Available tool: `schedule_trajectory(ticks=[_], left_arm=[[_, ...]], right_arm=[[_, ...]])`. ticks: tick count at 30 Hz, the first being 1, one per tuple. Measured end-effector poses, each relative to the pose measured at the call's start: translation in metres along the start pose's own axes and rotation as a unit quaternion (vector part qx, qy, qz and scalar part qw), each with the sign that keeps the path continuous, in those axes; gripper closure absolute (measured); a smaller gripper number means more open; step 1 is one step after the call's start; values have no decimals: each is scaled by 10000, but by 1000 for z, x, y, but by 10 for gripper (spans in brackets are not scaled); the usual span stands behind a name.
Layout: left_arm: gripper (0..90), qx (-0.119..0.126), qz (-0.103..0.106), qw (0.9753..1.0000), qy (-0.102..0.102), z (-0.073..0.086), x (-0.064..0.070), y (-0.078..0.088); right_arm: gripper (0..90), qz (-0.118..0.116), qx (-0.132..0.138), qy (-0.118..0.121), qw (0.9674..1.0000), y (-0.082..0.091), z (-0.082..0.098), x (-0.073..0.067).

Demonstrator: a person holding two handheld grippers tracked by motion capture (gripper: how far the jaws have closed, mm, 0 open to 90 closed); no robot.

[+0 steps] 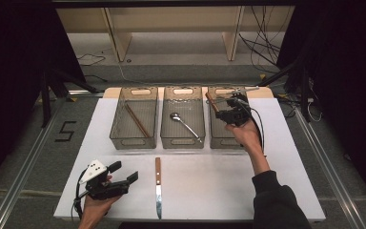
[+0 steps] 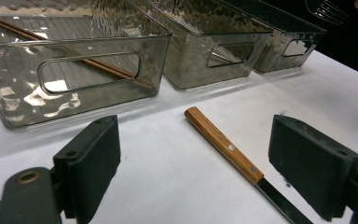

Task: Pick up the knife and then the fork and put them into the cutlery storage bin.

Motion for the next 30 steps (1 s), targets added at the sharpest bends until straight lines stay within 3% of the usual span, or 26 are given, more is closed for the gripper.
schedule_trajectory(ticks=[12, 30], left_arm=[[166, 5, -10, 10000, 7, 0, -1, 0], [166, 4, -3, 10000, 5, 0, 0, 0]], right_arm=[[810, 262, -123, -341, 9990, -14, -2, 26], [809, 398, -190, -605, 9972, -24, -9, 43]])
Point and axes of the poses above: each handheld gripper's, and its own axes: y roughly backward along the jaws, z roughly out of its underside, x roughly to its right, the point moved 10 cm from there along -y, roughly forward along the jaws, and after that the axes turned 15 degrees about -z, right-handed, at the moved point
